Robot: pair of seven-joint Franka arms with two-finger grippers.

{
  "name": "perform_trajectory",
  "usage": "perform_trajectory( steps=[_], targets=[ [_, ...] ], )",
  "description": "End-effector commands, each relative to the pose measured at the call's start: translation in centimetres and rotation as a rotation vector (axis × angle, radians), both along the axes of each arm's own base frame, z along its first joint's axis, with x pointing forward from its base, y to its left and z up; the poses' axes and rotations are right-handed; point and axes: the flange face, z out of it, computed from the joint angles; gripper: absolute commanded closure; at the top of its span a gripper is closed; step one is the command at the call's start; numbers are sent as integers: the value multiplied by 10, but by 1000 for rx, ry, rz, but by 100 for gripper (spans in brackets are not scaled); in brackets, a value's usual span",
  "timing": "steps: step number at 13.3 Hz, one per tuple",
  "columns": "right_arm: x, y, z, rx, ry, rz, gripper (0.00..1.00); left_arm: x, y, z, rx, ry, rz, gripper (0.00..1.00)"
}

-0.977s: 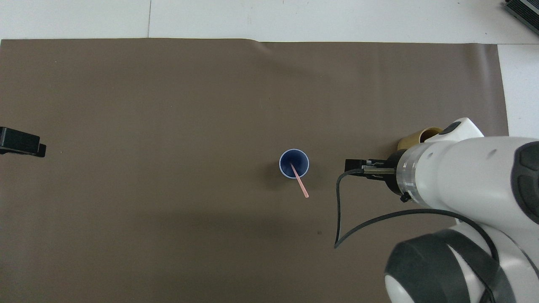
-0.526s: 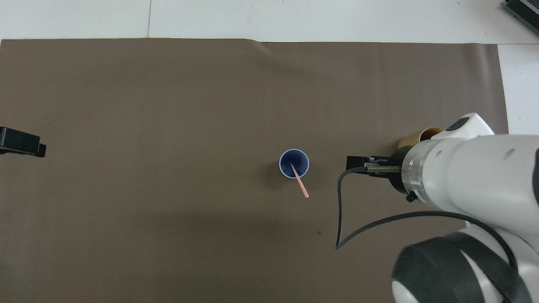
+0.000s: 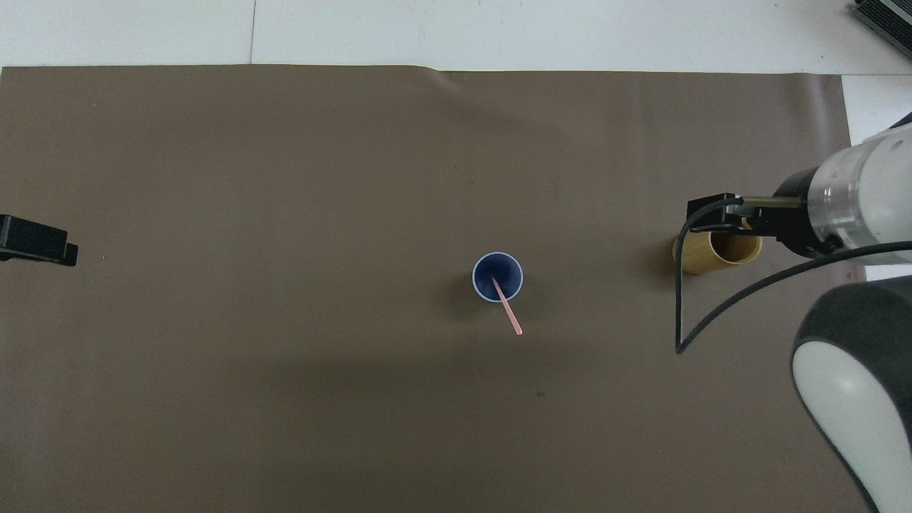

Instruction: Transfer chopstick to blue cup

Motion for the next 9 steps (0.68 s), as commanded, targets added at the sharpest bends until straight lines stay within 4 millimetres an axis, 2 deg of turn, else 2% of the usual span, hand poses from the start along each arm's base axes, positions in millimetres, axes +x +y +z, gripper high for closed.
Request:
perform_trajectory(
  steps=[1,3,5,7,9],
  targets=[
    [19,-21,9,-7,32,-14,0,-6,3,4,-11,1,-4,0],
    [13,-42,4,-6,61,-38,0,-6,3,4,-10,1,-3,0],
    [3,-45,-1,-12,97,-27,0,-6,3,4,-11,1,-4,0],
    [-17,-59,-14,-19,134,-30,0,-6,3,4,-10,1,-2,0],
    [-22,-61,-18,-21,137,-8,0,-6,3,4,-11,1,-4,0]
  ],
)
